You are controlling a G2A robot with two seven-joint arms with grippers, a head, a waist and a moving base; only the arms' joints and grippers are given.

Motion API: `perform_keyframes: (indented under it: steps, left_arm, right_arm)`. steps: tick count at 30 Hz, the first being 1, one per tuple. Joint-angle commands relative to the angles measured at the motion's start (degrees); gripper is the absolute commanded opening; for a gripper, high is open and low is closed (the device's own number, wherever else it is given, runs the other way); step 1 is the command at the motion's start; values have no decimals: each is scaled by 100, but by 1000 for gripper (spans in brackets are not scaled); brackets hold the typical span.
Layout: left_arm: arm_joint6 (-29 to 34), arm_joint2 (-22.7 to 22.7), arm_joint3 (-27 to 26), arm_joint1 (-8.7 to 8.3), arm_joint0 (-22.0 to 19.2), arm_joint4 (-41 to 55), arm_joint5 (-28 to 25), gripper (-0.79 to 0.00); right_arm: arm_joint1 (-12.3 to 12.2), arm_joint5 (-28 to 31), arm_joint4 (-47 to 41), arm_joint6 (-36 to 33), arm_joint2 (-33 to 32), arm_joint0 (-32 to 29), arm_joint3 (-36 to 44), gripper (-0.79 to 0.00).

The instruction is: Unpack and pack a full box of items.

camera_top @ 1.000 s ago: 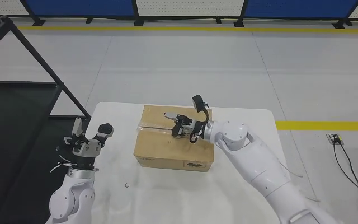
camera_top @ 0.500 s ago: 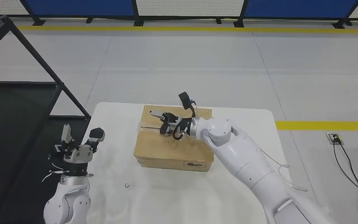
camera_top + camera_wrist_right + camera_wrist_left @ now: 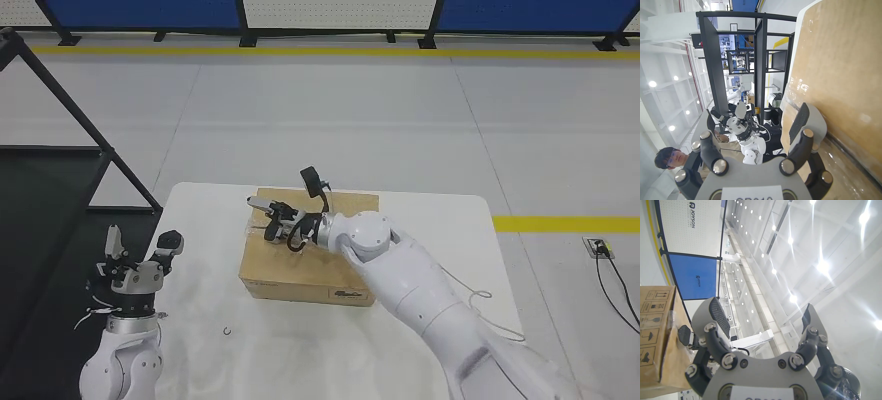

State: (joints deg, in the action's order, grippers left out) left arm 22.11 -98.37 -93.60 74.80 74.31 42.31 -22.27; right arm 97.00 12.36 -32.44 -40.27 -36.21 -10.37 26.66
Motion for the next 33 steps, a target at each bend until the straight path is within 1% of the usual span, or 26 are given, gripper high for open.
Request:
perform_keyframes:
  steps: [1,10,17,24,33]
  left_arm:
    - [15,-2,3,1,23,24,-11,0]
    - [60,-65,0,1,115,144,-59,0]
    - [127,-81,22,0,148,209,-39,0]
    - [235,0,55,-3,82,175,60,0]
    - [319,133,48,-7,-31,38,184,0]
  right_arm:
    - [92,46,-43,26,3,37,-125,0]
    - [474,143,-112,158,21,171,-590,0]
    - [674,243,-134,69,-36,253,-902,0]
    - [719,426,-159,-166,-186,286,-1126,0]
    - [639,530,-85,-548,-385,255,-1227,0]
